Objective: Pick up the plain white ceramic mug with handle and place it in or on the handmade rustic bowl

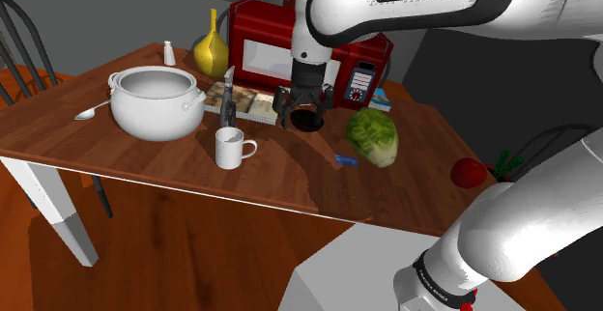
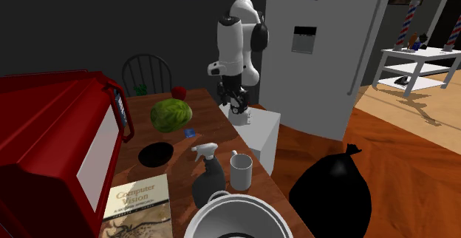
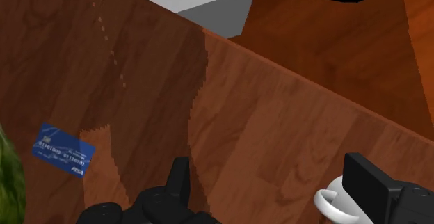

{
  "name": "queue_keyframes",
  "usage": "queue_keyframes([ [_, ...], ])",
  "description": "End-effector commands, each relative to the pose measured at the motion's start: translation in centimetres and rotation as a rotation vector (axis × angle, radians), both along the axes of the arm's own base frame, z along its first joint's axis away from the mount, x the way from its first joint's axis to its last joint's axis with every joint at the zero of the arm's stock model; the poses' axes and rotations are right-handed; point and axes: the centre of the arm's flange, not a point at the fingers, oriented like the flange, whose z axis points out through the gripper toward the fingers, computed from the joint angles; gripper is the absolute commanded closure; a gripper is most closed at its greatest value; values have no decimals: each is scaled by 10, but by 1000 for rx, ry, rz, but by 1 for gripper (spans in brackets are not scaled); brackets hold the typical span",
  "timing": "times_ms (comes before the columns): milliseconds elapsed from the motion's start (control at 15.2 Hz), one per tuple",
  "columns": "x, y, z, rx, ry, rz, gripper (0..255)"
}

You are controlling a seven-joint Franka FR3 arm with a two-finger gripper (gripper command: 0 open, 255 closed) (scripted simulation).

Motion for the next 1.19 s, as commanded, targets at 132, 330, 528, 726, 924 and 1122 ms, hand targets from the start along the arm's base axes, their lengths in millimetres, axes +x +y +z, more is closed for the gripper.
queue_keyframes([
  [132,38,30,-22,9,9,-49,0],
  [330,66,52,-38,15,16,-85,0],
  [528,95,73,-54,21,23,-120,0],
  [726,125,93,-70,27,30,-155,0],
  [924,155,113,-87,33,37,-191,0],
  [1122,186,131,-103,39,44,-226,0],
])
